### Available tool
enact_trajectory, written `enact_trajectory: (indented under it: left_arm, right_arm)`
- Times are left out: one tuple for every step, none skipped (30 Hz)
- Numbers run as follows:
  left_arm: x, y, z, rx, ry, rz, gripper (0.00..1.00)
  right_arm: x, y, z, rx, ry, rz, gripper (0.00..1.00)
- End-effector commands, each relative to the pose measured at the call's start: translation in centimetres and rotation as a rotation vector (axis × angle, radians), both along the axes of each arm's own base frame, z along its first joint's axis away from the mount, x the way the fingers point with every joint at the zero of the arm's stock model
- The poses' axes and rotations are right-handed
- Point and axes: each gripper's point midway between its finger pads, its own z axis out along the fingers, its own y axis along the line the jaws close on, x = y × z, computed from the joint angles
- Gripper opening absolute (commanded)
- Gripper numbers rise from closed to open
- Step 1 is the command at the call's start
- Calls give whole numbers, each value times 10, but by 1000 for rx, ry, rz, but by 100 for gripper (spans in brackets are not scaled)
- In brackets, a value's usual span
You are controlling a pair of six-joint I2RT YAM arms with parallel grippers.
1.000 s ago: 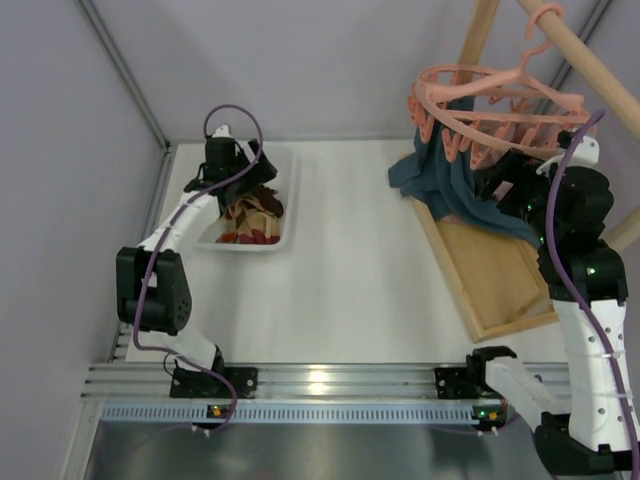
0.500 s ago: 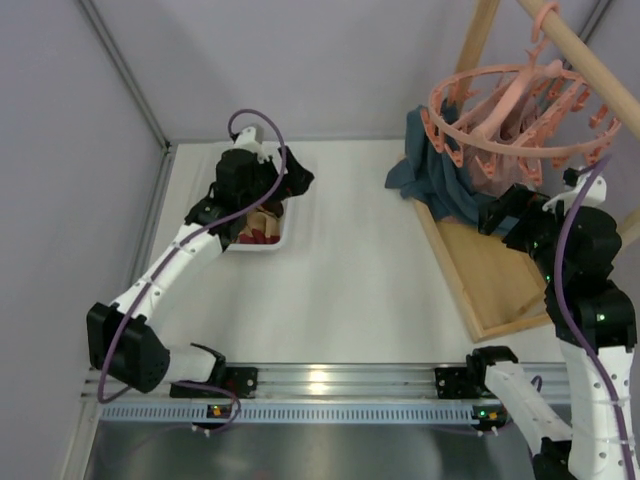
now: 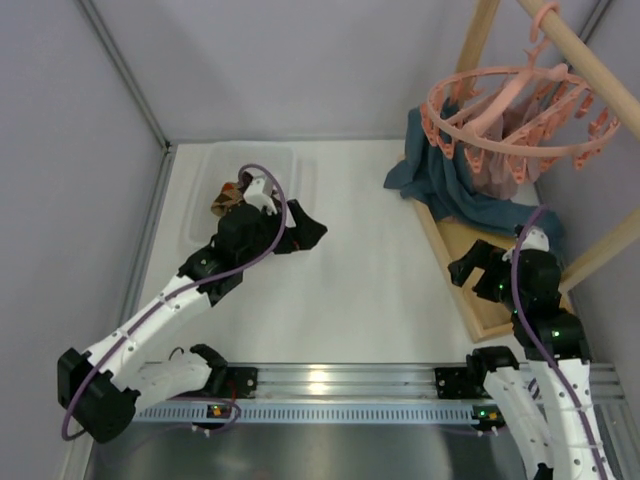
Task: Remove the socks clipped to the hanger
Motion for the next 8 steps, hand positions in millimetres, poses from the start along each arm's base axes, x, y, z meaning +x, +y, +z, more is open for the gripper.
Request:
enact_trajectory:
  left_arm:
    - [-25, -3, -4, -77, 26, -28, 98]
    - [-31, -4, -8, -83, 37, -38, 98]
    - [-36, -3, -6, -99, 35, -47, 98]
    - [-41, -1, -15, -106, 60, -44, 98]
    - [-43, -1, -15, -116, 64, -45, 98]
    - [-47, 0, -11, -133, 53, -51, 98]
    - [-52, -1, -16, -137, 66, -72, 98]
    - [-55, -7, -6, -169, 34, -113, 98]
  right_arm:
    - [-2, 19, -7, 137, -29, 29, 99]
    - [-1, 25, -5, 161, -46, 51, 99]
    - [-2, 31, -12, 190, -42, 77, 99]
    - [-3, 35, -14, 214, -41, 90, 99]
    - [1, 40, -9, 228, -79, 118, 99]
    - [0, 46, -15, 249, -68, 141, 99]
    - [0, 48, -15, 264, -69, 145, 99]
    - [1, 51, -18, 272, -69, 162, 99]
